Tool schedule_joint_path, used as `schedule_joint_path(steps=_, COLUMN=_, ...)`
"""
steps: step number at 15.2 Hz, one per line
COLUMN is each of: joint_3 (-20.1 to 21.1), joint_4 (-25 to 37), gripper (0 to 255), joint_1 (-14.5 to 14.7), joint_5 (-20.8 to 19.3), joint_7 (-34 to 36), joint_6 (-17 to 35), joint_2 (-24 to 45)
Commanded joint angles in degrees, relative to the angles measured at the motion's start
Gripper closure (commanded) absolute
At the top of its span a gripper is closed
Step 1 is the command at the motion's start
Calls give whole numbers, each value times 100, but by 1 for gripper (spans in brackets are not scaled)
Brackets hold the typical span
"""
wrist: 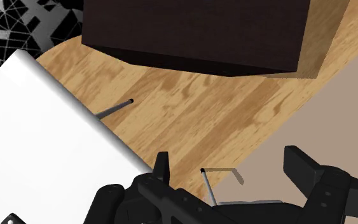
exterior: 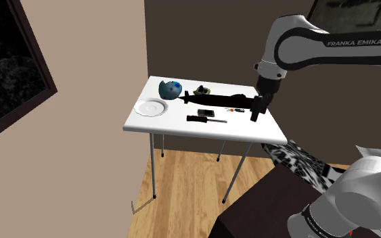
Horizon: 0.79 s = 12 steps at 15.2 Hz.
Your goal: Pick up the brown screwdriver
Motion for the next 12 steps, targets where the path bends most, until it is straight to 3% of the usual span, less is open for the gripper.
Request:
schedule_joint_path(steps=1, joint_3=-26, joint_4=68, gripper=0, joint_1=11, joint_5=-53, joint_7=-154, joint_6=354, joint_2=387)
schedule_joint_path(steps=12, joint_3=-134, joint_4=1199, gripper=0, joint_1=29, joint_5=-263, joint_7=-916, joint_6=1726, joint_2=2724)
